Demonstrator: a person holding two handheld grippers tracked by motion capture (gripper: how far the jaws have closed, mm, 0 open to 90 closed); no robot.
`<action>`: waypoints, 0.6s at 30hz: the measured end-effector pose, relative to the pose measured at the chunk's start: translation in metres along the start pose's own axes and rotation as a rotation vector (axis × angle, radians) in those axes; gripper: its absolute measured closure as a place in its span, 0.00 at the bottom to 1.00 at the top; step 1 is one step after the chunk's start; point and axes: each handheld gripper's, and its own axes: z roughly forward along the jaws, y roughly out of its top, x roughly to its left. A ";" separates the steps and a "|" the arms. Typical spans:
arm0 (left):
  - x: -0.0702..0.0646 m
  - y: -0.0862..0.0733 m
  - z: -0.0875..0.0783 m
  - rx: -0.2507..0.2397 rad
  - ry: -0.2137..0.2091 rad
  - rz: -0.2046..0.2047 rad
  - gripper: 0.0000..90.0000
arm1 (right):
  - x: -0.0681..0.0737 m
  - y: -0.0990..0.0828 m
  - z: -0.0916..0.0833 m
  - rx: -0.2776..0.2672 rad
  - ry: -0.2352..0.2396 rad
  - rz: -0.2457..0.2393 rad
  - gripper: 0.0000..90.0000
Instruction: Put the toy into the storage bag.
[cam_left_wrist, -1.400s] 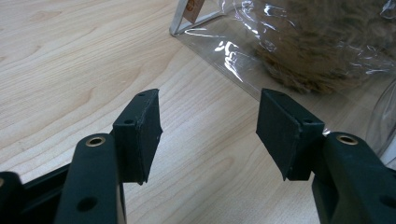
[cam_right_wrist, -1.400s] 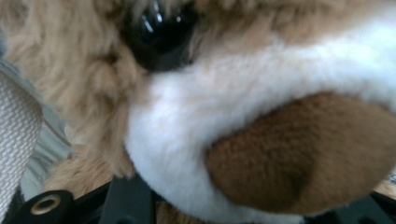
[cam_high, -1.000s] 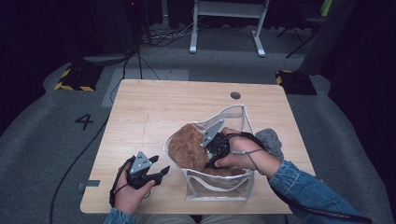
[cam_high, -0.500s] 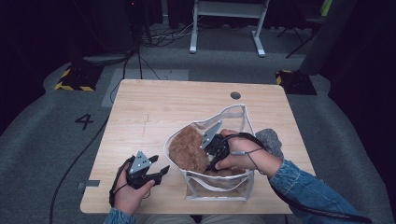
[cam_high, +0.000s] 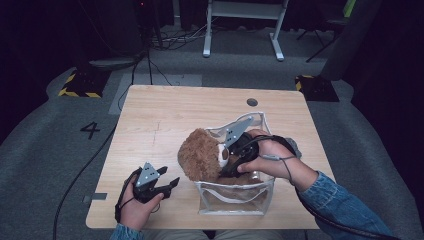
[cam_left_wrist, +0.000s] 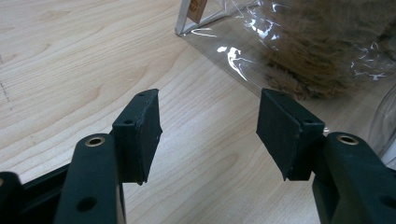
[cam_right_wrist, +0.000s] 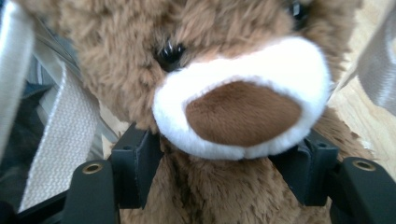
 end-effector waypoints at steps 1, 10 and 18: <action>0.000 -0.001 -0.001 0.000 0.002 -0.011 0.44 | 0.001 0.000 -0.001 -0.012 -0.001 0.004 0.39; 0.001 -0.005 -0.005 0.006 0.018 -0.019 0.44 | -0.005 0.003 -0.044 -0.365 -0.009 0.072 0.41; 0.003 -0.007 -0.011 -0.001 0.036 -0.027 0.44 | -0.006 0.003 -0.080 -0.492 -0.089 0.079 0.40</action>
